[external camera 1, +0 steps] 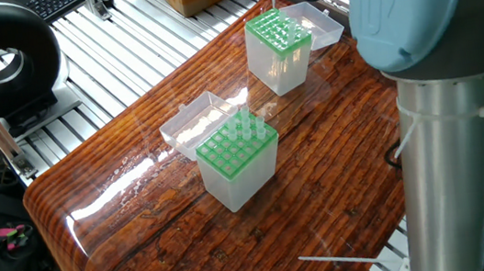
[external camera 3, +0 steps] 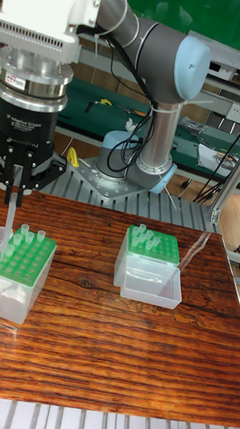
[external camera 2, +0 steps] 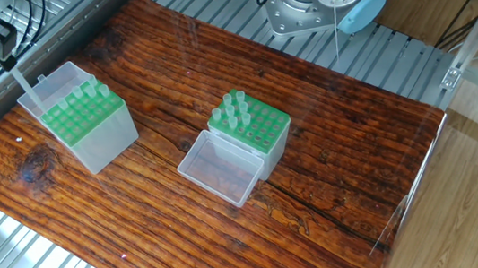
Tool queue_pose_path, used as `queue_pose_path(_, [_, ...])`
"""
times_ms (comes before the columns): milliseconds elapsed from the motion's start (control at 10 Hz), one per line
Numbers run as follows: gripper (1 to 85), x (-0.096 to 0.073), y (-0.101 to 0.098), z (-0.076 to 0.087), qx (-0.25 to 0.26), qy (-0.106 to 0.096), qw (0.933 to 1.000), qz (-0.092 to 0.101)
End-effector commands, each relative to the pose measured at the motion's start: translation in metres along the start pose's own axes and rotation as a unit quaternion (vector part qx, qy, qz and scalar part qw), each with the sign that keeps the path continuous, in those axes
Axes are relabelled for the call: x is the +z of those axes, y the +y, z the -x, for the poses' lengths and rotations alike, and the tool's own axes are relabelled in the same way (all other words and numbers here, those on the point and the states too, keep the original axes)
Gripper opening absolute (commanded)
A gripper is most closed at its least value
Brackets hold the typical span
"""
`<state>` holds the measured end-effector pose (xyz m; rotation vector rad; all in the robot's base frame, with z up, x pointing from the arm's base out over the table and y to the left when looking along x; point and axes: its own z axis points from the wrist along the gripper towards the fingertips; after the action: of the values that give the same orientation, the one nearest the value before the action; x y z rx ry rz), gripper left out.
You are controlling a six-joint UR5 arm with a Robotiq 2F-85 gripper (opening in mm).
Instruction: Transfer all large pipette tips from one holder to another
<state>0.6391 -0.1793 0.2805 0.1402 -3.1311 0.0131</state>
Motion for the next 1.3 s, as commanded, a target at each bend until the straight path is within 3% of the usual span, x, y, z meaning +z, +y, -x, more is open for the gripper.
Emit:
queue_pose_path(0, [4.3, 0.011, -0.002, 0.002, -0.006, -0.009, 0.9999, 0.003])
queue_pose_path(600, [5.0, 0.013, 0.003, 0.004, -0.006, -0.012, 0.9998, 0.012])
queue_pose_path(1200, [14.3, 0.017, 0.007, -0.002, -0.017, 0.001, 0.9996, 0.022])
